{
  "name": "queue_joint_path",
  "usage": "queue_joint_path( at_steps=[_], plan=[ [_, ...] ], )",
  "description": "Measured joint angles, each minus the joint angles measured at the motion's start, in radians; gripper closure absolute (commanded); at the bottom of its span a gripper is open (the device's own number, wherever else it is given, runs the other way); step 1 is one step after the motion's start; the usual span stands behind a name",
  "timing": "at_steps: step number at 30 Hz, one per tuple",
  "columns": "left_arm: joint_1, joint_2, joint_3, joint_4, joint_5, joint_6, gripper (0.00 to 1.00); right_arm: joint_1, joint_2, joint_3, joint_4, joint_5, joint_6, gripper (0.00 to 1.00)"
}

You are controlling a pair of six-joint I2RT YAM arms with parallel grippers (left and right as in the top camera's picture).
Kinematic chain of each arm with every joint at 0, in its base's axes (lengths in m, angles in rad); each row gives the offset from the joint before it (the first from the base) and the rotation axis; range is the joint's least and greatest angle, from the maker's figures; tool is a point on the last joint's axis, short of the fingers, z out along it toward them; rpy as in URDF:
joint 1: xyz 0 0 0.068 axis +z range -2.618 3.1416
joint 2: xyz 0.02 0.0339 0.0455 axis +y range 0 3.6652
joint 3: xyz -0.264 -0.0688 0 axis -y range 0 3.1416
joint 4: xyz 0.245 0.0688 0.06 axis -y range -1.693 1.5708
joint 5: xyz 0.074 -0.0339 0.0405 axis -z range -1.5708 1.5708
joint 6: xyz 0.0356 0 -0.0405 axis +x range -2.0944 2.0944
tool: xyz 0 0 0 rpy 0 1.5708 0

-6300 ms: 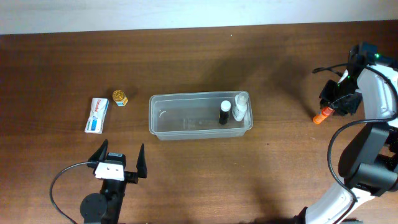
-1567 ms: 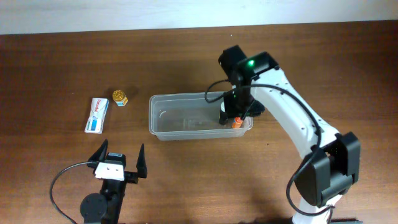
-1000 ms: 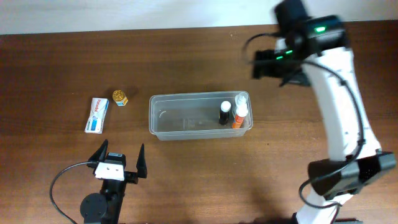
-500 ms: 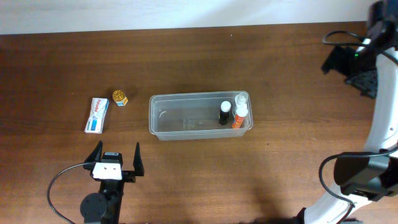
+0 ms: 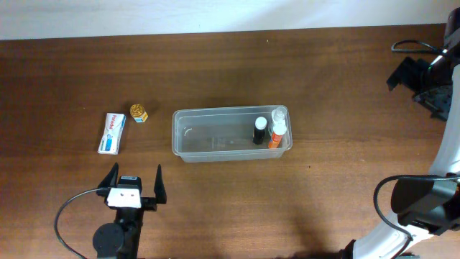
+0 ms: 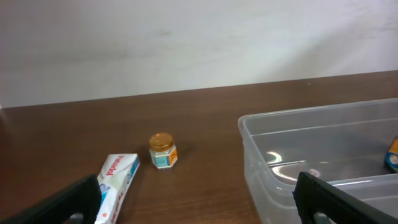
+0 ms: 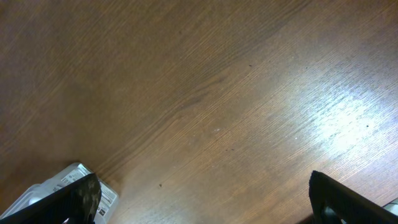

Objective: Pack container
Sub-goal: 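Open right gripper and retract the right arm to the side, then reach left gripper to the white Panadol box and grasp it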

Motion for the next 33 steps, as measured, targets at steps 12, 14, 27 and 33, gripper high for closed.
queue_joint_path(
  at_steps=[12, 14, 27, 33],
  plan=[
    [0.0, 0.071, 0.216, -0.259, 0.196, -0.029, 0.01, 0.0, 0.0, 0.0, -0.001, 0.0, 0.001, 0.02],
    [0.0, 0.148, 0.344, -0.319, 0.194, -0.032, 0.01, 0.0, 0.0, 0.0, 0.0, 0.0, 0.0, 0.02],
    [0.0, 1.135, 1.349, -1.043, 0.189, -0.002, 0.01, 0.0, 0.0, 0.0, 0.0, 0.0, 0.0, 0.02],
    [0.001, 1.441, 1.577, -1.136, 0.189, 0.016, 0.01, 0.0, 0.0, 0.0, 0.0, 0.0, 0.0, 0.02]
  ],
)
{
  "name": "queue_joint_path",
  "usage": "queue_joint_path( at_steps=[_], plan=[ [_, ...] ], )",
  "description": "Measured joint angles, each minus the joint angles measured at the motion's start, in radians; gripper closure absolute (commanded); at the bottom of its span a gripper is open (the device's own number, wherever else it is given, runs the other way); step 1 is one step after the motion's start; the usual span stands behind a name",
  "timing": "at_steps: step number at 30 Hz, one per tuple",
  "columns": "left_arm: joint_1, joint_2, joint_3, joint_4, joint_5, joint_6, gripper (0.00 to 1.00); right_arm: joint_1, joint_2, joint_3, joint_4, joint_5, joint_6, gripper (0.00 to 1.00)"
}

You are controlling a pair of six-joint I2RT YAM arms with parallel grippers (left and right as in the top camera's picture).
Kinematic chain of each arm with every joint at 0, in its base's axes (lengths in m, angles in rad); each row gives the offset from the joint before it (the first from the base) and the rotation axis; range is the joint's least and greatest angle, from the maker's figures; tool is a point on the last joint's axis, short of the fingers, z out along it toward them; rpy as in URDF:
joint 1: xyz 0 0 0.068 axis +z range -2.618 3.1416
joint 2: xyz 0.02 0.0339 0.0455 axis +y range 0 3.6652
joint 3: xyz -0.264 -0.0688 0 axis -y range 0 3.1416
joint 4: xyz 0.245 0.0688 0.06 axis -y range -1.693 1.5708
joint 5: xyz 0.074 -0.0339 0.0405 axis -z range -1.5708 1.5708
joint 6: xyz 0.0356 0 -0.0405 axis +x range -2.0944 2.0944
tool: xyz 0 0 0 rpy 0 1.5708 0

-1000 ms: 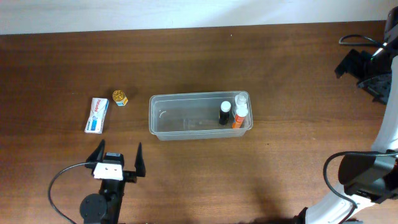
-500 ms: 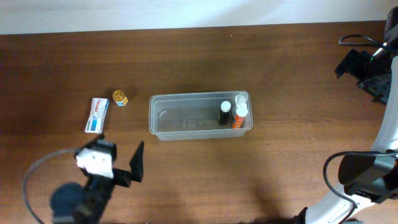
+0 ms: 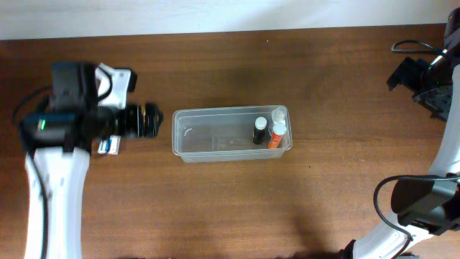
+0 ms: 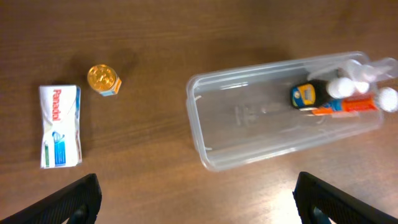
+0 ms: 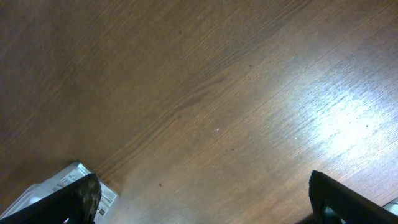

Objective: Pack container
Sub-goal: 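Reach left gripper to the white Panadol box and grasp it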

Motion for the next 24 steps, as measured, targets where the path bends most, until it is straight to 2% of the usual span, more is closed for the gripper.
queue_joint_path(
  at_steps=[5, 15, 24],
  plan=[
    [0.053, 0.143, 0.036, -0.013, -0.001, 0.006, 0.01, 0.0, 0.0, 0.0, 0.0, 0.0, 0.0, 0.02],
    [0.317, 0.287, 0.04, -0.098, -0.008, 0.009, 0.01, 0.0, 0.0, 0.0, 0.0, 0.0, 0.0, 0.02],
    [0.327, 0.422, 0.04, -0.032, -0.197, 0.01, 0.01, 0.0, 0.0, 0.0, 0.0, 0.0, 0.0, 0.02]
  ],
)
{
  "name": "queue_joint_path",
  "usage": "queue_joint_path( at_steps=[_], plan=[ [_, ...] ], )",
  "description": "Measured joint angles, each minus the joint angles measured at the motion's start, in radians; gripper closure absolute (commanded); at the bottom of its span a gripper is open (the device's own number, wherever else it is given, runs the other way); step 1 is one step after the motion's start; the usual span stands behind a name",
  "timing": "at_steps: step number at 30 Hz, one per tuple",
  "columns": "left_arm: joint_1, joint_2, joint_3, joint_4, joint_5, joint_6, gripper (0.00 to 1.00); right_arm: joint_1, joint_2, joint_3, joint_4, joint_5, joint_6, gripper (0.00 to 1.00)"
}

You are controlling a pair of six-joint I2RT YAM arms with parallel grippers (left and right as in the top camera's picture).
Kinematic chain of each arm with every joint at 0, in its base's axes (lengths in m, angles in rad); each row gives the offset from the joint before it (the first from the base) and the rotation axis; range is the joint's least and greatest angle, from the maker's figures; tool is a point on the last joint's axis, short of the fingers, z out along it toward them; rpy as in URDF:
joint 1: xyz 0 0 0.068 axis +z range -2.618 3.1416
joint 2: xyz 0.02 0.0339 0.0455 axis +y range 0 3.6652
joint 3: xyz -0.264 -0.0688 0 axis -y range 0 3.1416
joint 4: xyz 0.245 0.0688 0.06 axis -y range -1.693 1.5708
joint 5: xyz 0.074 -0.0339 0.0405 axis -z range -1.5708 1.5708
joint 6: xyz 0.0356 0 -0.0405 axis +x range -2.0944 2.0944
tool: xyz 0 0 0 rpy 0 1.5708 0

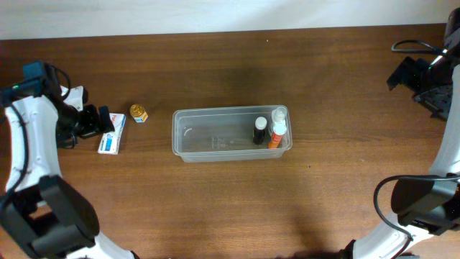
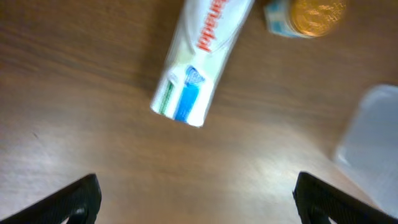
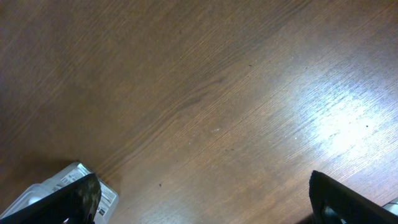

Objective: Pack container
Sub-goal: 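Reach left gripper to the white Panadol box and grasp it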

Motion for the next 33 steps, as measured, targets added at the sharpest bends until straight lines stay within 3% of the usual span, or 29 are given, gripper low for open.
queue_joint_path(
  at_steps=[20, 33],
  plan=[
    [-0.083, 0.179, 0.001, 0.225, -0.08, 0.045, 0.01, 0.0, 0.0, 0.0, 0.0, 0.0, 0.0, 0.02],
    [-0.088, 0.186, 0.002, 0.205, -0.1, 0.053, 0.01, 0.0, 0.0, 0.0, 0.0, 0.0, -0.001, 0.02]
  ],
)
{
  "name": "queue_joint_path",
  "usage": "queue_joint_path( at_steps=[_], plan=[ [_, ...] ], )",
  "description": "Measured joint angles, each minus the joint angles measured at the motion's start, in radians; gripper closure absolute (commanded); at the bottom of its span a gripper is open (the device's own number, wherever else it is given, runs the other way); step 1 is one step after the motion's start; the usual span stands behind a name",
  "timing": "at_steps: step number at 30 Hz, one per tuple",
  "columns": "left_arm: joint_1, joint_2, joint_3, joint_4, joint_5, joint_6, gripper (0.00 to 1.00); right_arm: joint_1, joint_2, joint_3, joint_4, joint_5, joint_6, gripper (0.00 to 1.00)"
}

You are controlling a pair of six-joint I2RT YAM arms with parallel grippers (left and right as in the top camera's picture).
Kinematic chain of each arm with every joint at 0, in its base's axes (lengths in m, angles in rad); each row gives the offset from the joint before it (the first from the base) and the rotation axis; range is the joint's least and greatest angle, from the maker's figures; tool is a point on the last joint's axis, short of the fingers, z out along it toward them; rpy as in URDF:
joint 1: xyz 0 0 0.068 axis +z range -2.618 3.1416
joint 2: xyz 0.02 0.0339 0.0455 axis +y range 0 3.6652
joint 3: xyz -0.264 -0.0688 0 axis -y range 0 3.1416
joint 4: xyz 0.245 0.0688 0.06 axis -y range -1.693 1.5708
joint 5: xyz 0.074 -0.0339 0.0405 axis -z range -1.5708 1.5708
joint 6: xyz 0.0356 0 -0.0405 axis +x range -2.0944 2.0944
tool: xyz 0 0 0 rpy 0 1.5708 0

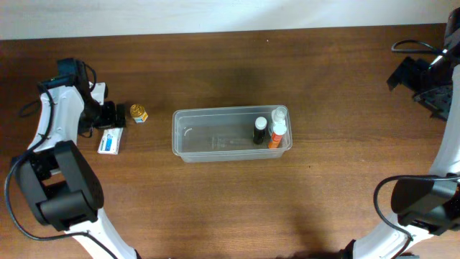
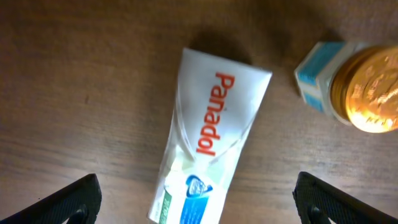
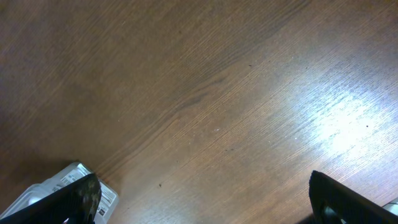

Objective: Pack container
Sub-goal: 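Reach left gripper to the white Panadol box and grasp it, then lift the Panadol box and lower it into the container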

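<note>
A white Panadol box [image 2: 208, 143] lies flat on the wooden table, and a small gold-lidded jar [image 2: 357, 87] stands just right of its far end. My left gripper [image 2: 196, 205] hangs open right over the box [image 1: 110, 140], its fingertips wide on either side, with the jar [image 1: 138, 113] close by. The clear plastic container [image 1: 183, 137] sits mid-table and holds a black bottle [image 1: 259, 131], an orange bottle [image 1: 275, 135] and a clear spray bottle [image 1: 279, 115] at its right end. My right gripper [image 3: 202, 199] is open over bare table at the far right.
The right arm [image 1: 428, 79] stays by the table's right edge near a black cable [image 1: 410, 44]. A grey labelled object [image 3: 74, 180] shows at the lower left of the right wrist view. The table's far edge meets a white wall [image 1: 215, 14].
My left gripper has moved from left of the Panadol box to over the box, nearer the jar. The box now lies between the open fingers. The right arm has not moved.
My left arm first rested near the table's front edge, open and facing the box and jar. Then it was high above them, looking down at the container too. Then it sat low, left of the box, and now over it. The right arm stayed put.
</note>
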Motion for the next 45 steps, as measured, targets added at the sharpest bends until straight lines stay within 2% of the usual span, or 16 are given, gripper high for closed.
queue_joint_path(
  at_steps=[10, 17, 25, 32, 36, 45],
  plan=[
    [0.0, 0.106, 0.002, -0.039, 0.0, -0.001, 0.02, 0.0, 0.0, 0.0, 0.0, 0.0, 0.0, 0.02],
    [0.0, 0.115, 0.002, -0.039, 0.0, -0.004, 0.34, 0.0, 0.0, 0.0, 0.0, 0.0, 0.001, 0.02],
    [0.0, 0.117, 0.002, -0.037, 0.0, -0.009, 0.51, 0.0, 0.0, 0.0, 0.0, 0.0, 0.0, 0.02],
    [0.0, 0.12, 0.004, -0.043, 0.0, -0.019, 0.51, 0.0, 0.0, 0.0, 0.0, 0.0, 0.001, 0.02],
    [0.0, 0.122, 0.035, -0.102, 0.0, -0.027, 0.51, 0.0, 0.0, 0.0, 0.0, 0.0, 0.001, 0.02],
    [0.0, 0.13, 0.323, -0.326, 0.013, -0.032, 0.53, 0.0, 0.0, 0.0, 0.0, 0.0, 0.001, 0.02]
  ],
)
